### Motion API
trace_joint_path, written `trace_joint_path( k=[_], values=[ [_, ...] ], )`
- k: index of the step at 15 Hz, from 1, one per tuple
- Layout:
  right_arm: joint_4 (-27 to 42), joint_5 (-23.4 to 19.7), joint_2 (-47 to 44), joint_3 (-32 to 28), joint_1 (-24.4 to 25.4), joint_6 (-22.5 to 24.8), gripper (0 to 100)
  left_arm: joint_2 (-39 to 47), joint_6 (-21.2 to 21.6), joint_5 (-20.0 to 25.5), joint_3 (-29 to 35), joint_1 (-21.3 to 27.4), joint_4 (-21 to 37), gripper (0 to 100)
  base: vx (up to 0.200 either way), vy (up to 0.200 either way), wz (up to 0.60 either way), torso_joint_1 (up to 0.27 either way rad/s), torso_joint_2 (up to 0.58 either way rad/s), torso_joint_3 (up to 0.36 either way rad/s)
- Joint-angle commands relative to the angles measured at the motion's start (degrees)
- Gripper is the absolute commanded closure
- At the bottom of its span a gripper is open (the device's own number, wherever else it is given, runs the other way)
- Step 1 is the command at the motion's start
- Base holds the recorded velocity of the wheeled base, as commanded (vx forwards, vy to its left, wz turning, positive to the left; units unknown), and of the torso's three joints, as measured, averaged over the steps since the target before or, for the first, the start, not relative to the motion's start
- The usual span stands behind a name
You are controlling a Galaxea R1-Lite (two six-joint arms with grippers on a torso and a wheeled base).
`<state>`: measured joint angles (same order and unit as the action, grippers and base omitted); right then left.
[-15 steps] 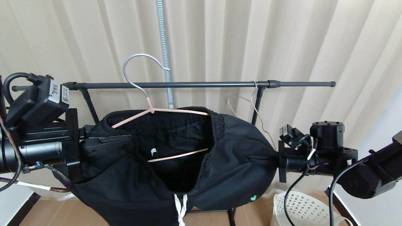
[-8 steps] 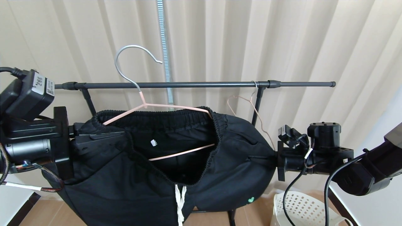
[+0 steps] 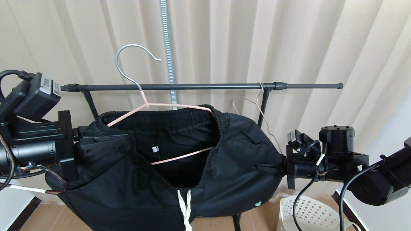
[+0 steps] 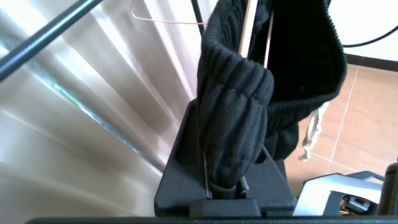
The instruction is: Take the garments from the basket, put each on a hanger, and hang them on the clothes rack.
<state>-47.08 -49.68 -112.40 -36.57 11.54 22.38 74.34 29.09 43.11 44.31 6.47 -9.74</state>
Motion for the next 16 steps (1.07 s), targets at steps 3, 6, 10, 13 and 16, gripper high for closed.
trace_joint_path(
  k=[3, 6, 10, 13, 16],
  values=[
    [-0.47, -0.07, 3.94, 0.36, 0.58, -0.50, 0, 3.36, -1.66, -0.13, 0.16, -2.96, -0.02, 100, 0.000, 0.000, 0.00, 0.000, 0.00, 0.000],
    [-0.03, 1.51, 7.63, 0.45, 0.67, -0.59, 0, 8.28, -5.44, -2.24, 2.09, -4.28, 0.07, 100, 0.000, 0.000, 0.00, 0.000, 0.00, 0.000],
    [-0.21, 4.41, 8.95, 0.45, 1.20, -0.67, 0, 16.36, -9.93, -12.61, 7.89, -2.52, 0.07, 100, 0.000, 0.000, 0.00, 0.000, 0.00, 0.000],
    [-0.21, 4.68, 8.95, 0.45, 1.29, -0.67, 0, 23.92, -13.71, -19.90, 13.52, -0.32, 0.07, 100, 0.000, 0.000, 0.00, 0.000, 0.00, 0.000],
    [-0.38, 5.91, 8.86, 0.36, 1.20, -0.59, 0, 31.83, -19.24, -22.10, 18.97, 1.88, -0.19, 100, 0.000, 0.000, 0.00, 0.000, 0.00, 0.000]
  ],
)
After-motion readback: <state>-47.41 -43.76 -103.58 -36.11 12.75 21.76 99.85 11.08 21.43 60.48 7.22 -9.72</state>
